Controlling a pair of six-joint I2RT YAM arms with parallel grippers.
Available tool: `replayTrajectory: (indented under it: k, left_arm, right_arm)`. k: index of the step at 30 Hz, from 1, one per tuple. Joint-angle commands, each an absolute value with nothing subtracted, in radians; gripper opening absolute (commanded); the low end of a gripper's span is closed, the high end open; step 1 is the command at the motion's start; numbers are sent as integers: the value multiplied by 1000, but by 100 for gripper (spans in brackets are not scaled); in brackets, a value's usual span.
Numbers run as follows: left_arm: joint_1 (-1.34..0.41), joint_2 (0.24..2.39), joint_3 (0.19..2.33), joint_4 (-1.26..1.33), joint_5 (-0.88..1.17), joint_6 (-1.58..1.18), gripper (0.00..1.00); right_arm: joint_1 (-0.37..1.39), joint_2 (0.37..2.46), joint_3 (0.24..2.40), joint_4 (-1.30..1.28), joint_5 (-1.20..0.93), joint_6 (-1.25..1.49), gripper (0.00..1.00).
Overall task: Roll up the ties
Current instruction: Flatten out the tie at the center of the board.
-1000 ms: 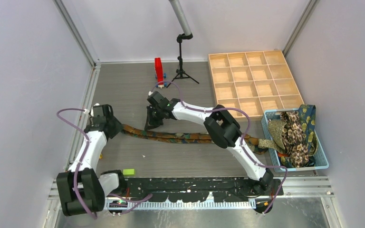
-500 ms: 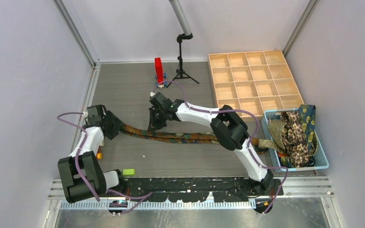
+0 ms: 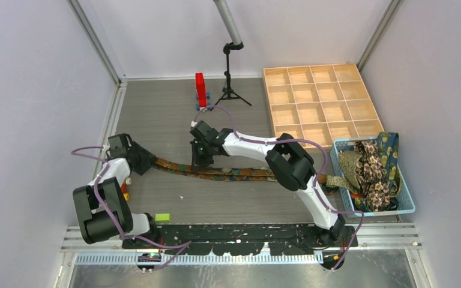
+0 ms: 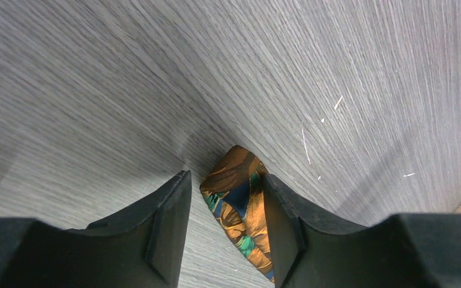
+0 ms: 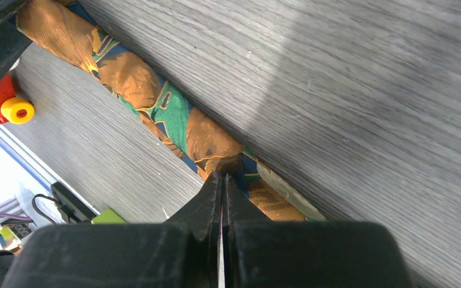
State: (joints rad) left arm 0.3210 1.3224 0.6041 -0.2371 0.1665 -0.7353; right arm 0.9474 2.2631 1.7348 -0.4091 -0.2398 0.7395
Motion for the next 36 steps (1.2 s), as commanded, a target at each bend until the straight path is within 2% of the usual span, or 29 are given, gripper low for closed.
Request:
replayTrajectory:
  k: [1, 4, 9, 12, 14, 15, 18, 21, 26, 32, 36]
  left_arm:
    - [330, 1352, 589, -143, 211, -762, 47]
    - [332, 1365, 582, -130, 206, -762, 39]
    - [332, 1347, 563, -117, 195, -764, 18]
    - [332, 1330, 555, -119, 187, -762, 14]
    - [332, 1323, 551, -121, 183, -762, 15]
    - [332, 1323, 551, -123, 182, -761, 18]
    - [332, 1316, 553, -140, 176, -755, 43]
    - [333, 1289, 563, -175, 157, -744, 56]
    - [339, 1239, 580, -219, 103, -717, 55]
    - [365, 1306, 575, -153, 183, -725, 41]
    - [366, 1345, 570, -105, 218, -727, 37]
  right_arm:
    - [950, 2167, 1743, -436, -210, 695, 2]
    - [943, 2163, 1747, -446, -206, 687, 2]
    - [939, 2153, 1757, -457, -201, 682, 2]
    - [941, 2147, 1762, -457, -202, 684, 2]
    - [942, 2146, 1768, -457, -203, 684, 2]
    - [943, 2148, 1774, -459, -202, 685, 2]
    - [946, 2153, 1786, -461, -203, 687, 2]
    - [950, 2154, 1789, -462, -203, 690, 2]
    - [954, 2148, 1778, -462, -196, 692, 2]
    - [959, 2143, 1768, -457, -199, 695, 2]
    - [963, 2146, 1773, -457, -203, 693, 2]
